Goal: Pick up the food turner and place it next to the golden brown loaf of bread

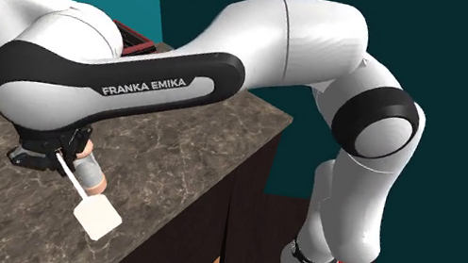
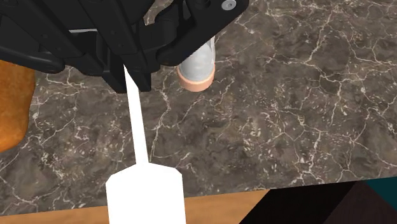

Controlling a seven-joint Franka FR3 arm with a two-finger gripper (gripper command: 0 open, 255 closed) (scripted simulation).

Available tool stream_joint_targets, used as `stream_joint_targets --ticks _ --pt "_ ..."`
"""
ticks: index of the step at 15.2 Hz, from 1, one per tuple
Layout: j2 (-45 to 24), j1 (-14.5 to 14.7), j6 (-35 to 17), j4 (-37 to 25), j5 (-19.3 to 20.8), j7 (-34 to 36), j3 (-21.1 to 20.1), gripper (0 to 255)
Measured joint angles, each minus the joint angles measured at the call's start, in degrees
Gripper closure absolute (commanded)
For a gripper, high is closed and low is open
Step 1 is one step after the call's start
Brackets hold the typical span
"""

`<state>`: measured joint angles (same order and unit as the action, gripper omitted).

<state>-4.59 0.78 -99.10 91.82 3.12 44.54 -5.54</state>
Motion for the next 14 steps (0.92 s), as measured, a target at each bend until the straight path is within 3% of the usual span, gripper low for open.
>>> stream_joint_targets --ticks 7,14 --pt "-11.85 5.05 4.88 -16.22 2.30 7.61 -3.04 255" --pt "-11.97 5.52 0.28 -11.67 2.47 8.83 -3.29 255"
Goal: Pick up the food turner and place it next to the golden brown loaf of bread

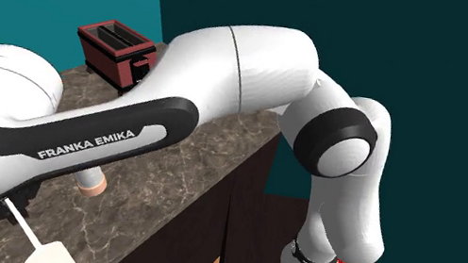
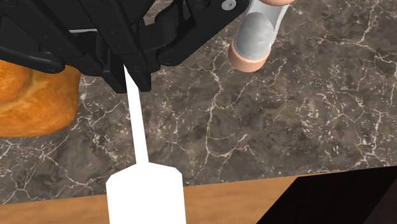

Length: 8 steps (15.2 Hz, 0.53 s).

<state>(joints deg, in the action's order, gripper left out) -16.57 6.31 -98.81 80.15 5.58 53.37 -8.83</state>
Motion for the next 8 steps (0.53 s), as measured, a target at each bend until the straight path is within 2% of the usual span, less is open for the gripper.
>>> stream_joint_targets --ticks 8 --pt "0.46 -0.26 -6.29 6.77 0.02 0.28 0.09 255"
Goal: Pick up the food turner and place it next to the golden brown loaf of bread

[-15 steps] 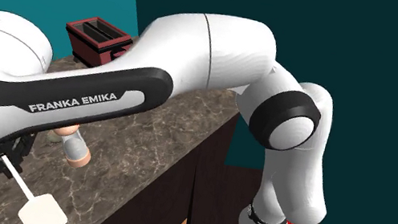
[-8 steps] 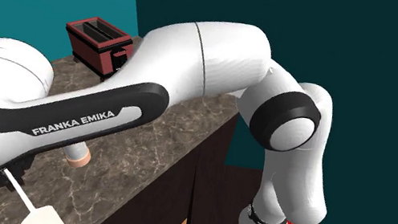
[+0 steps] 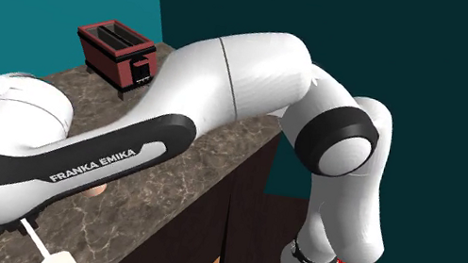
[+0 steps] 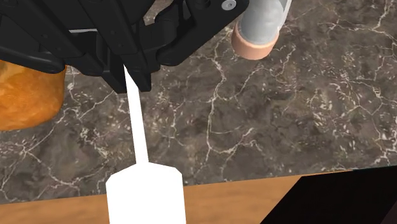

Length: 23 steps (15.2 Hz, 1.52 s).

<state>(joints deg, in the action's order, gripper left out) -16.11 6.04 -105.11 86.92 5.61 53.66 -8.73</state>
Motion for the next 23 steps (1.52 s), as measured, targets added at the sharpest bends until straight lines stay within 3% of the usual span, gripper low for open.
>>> stream_joint_targets --ticks 23 --pt "-3.66 0.04 -16.23 12.67 1.19 1.60 0.37 255"
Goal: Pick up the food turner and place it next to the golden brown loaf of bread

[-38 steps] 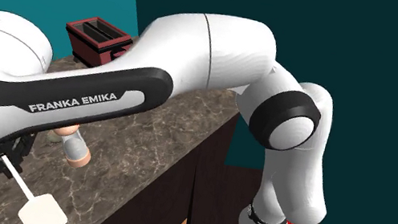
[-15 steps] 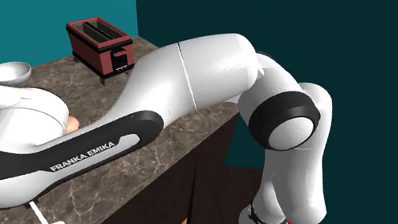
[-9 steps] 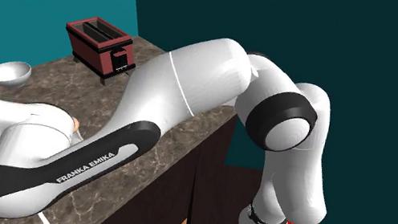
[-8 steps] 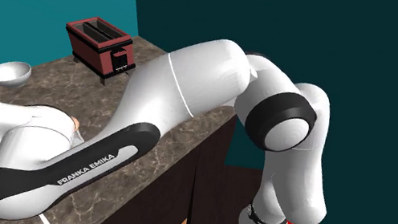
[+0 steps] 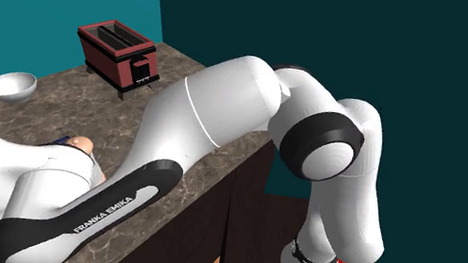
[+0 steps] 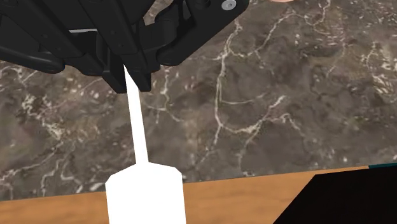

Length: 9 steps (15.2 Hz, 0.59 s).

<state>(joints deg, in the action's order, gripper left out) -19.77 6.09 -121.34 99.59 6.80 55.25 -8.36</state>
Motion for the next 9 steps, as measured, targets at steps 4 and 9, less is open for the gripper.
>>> stream_joint_targets --ticks 4,9 --pt "-1.02 0.03 -2.65 1.66 0.31 0.30 0.12 255" --pt "-1.94 0.02 -4.19 2.27 0.53 0.41 0.24 255"
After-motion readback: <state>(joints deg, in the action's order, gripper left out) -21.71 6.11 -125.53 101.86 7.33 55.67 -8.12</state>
